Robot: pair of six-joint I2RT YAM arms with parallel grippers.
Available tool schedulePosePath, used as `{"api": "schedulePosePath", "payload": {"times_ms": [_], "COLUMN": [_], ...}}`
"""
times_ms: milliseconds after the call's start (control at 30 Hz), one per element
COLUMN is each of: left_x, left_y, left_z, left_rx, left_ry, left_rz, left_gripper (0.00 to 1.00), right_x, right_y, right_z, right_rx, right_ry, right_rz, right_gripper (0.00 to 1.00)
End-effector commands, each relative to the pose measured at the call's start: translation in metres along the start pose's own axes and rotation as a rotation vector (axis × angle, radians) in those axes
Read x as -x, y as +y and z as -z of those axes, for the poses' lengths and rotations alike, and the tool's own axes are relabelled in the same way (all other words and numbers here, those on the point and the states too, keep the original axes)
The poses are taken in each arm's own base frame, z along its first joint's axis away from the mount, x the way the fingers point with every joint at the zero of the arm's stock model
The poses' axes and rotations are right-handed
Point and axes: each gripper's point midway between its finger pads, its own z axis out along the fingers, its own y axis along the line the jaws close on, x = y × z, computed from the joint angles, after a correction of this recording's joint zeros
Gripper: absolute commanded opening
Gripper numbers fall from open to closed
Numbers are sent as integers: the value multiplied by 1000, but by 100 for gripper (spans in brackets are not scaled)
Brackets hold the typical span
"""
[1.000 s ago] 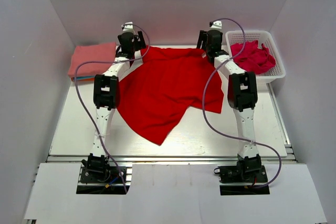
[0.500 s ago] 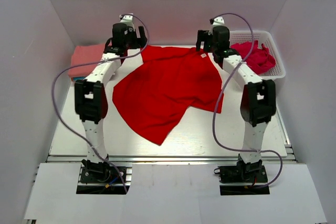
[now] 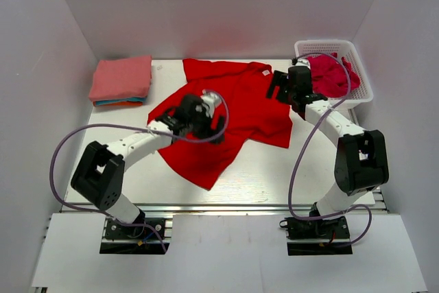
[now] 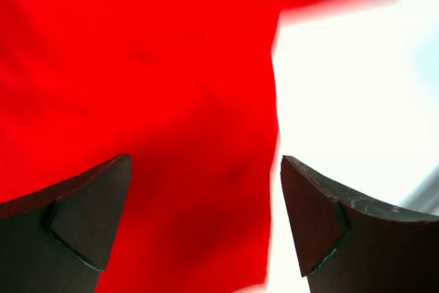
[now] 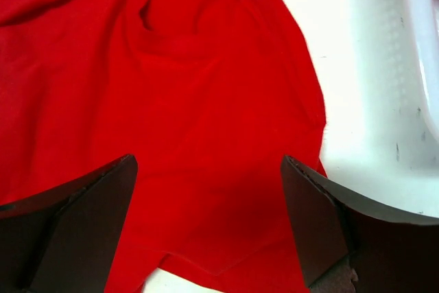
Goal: Fold and stack the t-shirts
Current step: Flatten out the tshirt
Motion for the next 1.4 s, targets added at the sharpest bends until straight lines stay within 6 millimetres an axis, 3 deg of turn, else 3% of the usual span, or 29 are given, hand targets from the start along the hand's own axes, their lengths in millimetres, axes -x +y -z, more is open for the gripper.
{"api": "schedulePosePath", "payload": {"times_ms": [0, 100, 133, 233, 333, 600, 800, 833, 900, 967, 1033, 1367], "left_x": [-68, -106, -118, -149, -173, -207, -202, -200, -203, -200, -197, -156], "left_y": [-25, -45, -60, -79, -73, -73, -66, -62, -55, -50, -45, -53], "left_z": [30, 47, 48, 51, 49, 35, 25, 24, 25, 24, 24, 38], "left_rx": [22, -1, -37, -44, 52, 150, 214, 241, 268, 300, 323, 224], "left_ry": [186, 271, 301, 392, 493, 604, 557, 543, 542, 525, 514, 281], "left_rz": [-7, 10, -8, -5, -55, -133, -140, -136, -145, -147, -146, -169], "left_gripper": [100, 96, 95, 90, 82, 69, 44, 37, 34, 22, 0, 0], "right_x": [29, 28, 28, 21, 18, 15, 12, 7, -4, -10, -23, -103], "right_y": [-5, -7, -6, -5, -10, -16, -18, -20, -24, -28, -34, -85], "right_z": [14, 11, 10, 6, 1, 1, 5, 8, 10, 16, 21, 76], "right_rx": [-43, -55, -46, -33, -46, -66, -70, -77, -91, -108, -127, -336], "right_ry": [-87, -73, -70, -41, -22, -18, -18, -6, 21, 35, 61, 303], "right_rz": [-76, -86, -89, -88, -85, -81, -85, -88, -90, -92, -95, -71], "right_gripper": [90, 90, 90, 90, 90, 90, 90, 90, 90, 90, 90, 90]}}
